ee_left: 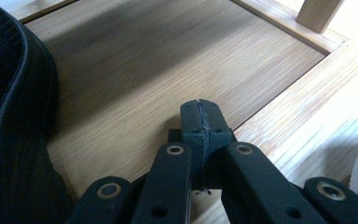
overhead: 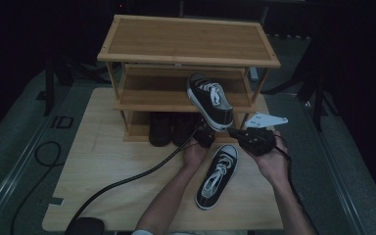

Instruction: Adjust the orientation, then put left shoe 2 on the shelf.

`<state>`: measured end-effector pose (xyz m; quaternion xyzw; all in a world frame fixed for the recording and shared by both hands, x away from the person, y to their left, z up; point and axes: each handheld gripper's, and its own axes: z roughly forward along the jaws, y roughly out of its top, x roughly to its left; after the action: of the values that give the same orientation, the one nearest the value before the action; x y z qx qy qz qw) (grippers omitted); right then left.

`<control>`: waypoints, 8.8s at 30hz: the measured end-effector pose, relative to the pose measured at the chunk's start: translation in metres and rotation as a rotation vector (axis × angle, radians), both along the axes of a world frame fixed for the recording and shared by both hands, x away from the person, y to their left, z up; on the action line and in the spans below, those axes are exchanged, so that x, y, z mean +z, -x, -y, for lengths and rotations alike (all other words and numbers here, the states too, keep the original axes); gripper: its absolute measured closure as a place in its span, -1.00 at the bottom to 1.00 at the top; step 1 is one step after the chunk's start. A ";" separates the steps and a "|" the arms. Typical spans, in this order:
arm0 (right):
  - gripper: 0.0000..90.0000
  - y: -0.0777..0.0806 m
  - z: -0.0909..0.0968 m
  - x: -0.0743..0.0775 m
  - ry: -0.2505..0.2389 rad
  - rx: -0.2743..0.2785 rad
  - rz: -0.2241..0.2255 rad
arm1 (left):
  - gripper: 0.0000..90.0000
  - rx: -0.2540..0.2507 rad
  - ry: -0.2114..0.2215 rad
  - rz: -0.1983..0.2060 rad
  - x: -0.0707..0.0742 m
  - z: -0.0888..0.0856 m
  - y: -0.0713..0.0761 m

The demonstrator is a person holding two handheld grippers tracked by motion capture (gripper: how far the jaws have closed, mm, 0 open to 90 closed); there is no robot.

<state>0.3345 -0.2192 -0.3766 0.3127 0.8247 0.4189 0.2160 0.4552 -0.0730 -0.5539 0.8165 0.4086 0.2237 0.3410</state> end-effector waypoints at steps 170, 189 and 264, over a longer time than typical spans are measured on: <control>0.59 0.042 -0.006 -0.069 0.099 0.030 -0.203 | 1.00 0.001 0.017 0.006 -0.001 0.001 0.000; 0.84 0.048 -0.011 -0.090 0.117 0.045 -0.249 | 1.00 0.003 0.023 0.007 -0.002 0.001 0.001; 1.00 0.061 0.031 -0.106 0.283 -0.171 -0.259 | 1.00 0.007 0.066 -0.036 -0.001 -0.002 -0.003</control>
<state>0.2737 -0.2499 -0.4823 0.3994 0.8666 0.2353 0.1847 0.4577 -0.0709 -0.5544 0.8074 0.4245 0.1965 0.3596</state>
